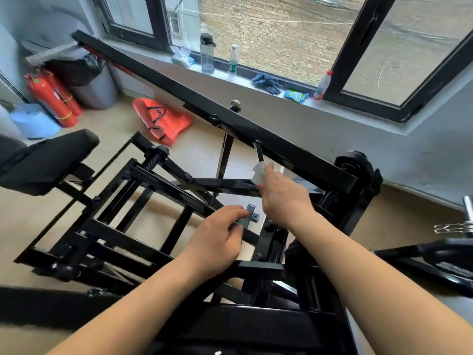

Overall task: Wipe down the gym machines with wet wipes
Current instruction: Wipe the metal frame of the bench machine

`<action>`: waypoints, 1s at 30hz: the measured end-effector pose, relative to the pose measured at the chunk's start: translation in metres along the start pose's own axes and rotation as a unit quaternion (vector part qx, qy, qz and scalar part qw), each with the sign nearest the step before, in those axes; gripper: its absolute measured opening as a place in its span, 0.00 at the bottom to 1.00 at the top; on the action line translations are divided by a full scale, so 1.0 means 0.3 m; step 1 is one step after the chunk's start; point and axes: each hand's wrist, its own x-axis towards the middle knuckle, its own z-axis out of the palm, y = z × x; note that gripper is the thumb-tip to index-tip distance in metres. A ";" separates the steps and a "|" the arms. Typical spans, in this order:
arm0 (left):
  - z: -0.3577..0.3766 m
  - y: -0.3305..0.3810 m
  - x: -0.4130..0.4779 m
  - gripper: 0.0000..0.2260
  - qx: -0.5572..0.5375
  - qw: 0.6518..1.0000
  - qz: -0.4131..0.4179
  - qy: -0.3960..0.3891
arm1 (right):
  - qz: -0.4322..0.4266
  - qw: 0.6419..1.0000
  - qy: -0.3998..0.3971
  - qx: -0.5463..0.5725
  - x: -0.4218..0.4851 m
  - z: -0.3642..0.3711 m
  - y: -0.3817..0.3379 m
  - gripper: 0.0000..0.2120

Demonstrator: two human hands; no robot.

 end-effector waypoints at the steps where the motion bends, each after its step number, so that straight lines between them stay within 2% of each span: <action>1: -0.003 -0.001 -0.006 0.16 0.003 1.000 -0.004 0.002 | 0.011 1.000 0.001 0.002 -0.026 -0.004 0.039 0.23; 3: -0.003 -0.006 -0.015 0.15 0.005 1.000 -0.006 -0.006 | 0.048 0.999 -0.009 0.013 -0.079 -0.019 0.115 0.12; 6: -0.010 -0.010 -0.023 0.15 0.001 1.000 -0.008 -0.022 | 0.075 0.997 -0.010 0.012 -0.087 -0.019 0.136 0.15; 10: -0.042 -0.023 -0.034 0.15 0.000 0.998 -0.018 -0.057 | 0.079 0.997 -0.015 -0.020 0.010 -0.014 0.027 0.19; 13: -0.066 -0.049 -0.065 0.16 0.001 0.992 -0.052 -0.117 | 0.088 0.996 -0.019 -0.009 0.037 -0.009 0.003 0.15; 16: -0.086 -0.083 -0.080 0.16 -0.007 0.988 -0.059 -0.141 | 0.123 0.992 -0.004 -0.006 -0.084 -0.070 0.047 0.12; 18: -0.104 -0.084 -0.076 0.15 -0.032 0.990 -0.054 -0.123 | 0.129 0.989 0.030 0.067 -0.209 -0.136 0.077 0.13; 19: -0.110 -0.071 -0.068 0.14 -0.052 0.992 -0.048 -0.107 | 0.123 0.981 0.043 0.143 -0.273 -0.174 0.069 0.15; 22: -0.118 0.013 -0.033 0.15 -0.161 0.983 -0.035 -0.081 | 0.087 0.925 0.030 0.370 -0.402 -0.239 -0.031 0.20; 24: -0.128 0.081 -0.025 0.15 -0.267 0.957 -0.040 -0.103 | 0.067 0.900 0.002 0.432 -0.435 -0.206 -0.098 0.20; 26: -0.139 0.121 -0.034 0.11 -0.329 0.935 -0.046 -0.123 | 0.058 0.878 -0.016 0.475 -0.453 -0.163 -0.138 0.23; 29: -0.141 0.121 -0.067 0.10 -0.377 0.919 -0.055 -0.096 | 0.044 0.838 -0.044 0.542 -0.489 -0.124 -0.144 0.25; 30: -0.142 0.118 -0.080 0.08 -0.395 0.913 -0.064 -0.081 | 0.048 0.836 -0.046 0.545 -0.499 -0.127 -0.145 0.25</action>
